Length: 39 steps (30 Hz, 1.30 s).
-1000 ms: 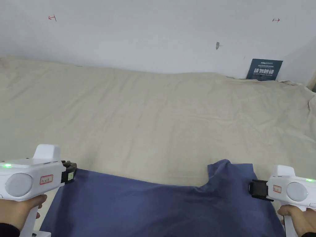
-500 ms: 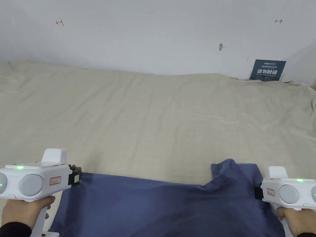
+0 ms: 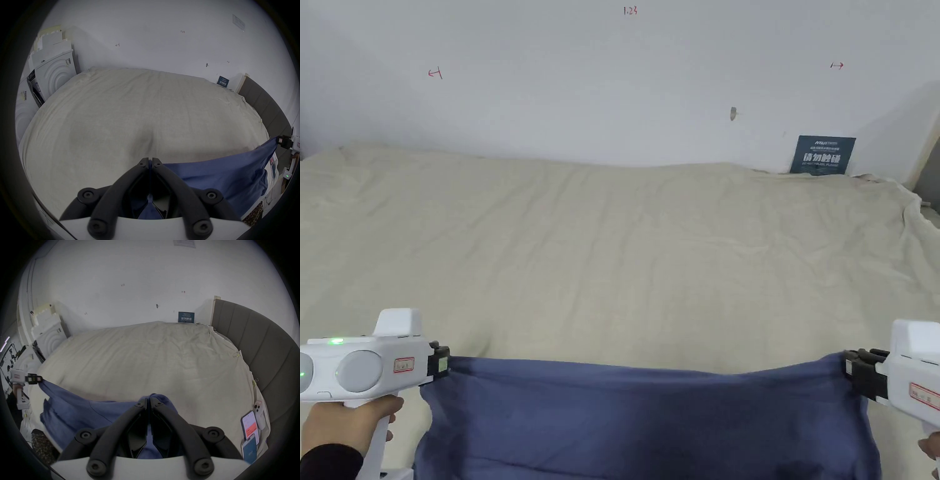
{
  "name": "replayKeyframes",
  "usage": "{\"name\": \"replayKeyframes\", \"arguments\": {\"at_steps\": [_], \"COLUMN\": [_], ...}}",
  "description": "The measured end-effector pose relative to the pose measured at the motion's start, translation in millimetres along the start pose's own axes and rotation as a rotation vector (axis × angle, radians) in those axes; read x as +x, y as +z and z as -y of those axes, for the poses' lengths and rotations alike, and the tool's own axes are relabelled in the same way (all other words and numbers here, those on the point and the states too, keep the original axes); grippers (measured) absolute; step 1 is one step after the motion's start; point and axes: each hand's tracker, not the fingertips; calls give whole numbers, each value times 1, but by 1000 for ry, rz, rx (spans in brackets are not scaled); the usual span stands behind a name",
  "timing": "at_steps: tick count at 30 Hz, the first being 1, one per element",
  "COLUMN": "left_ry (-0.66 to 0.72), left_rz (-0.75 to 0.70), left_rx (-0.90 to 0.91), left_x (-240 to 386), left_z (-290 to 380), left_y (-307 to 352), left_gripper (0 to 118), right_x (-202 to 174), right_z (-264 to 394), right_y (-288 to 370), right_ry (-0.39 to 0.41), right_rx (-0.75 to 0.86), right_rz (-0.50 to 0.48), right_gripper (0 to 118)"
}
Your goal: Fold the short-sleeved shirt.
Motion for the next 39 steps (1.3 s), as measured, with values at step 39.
{"name": "replayKeyframes", "arguments": {"at_steps": [39], "left_ry": [14], "left_rz": [-23], "left_rx": [-142], "left_x": [-22], "left_z": [187], "left_y": [43], "left_gripper": [27], "right_x": [-14], "right_z": [212], "right_y": [47], "right_ry": [-160], "right_rx": [-203], "right_rz": [110], "right_gripper": [20]}}
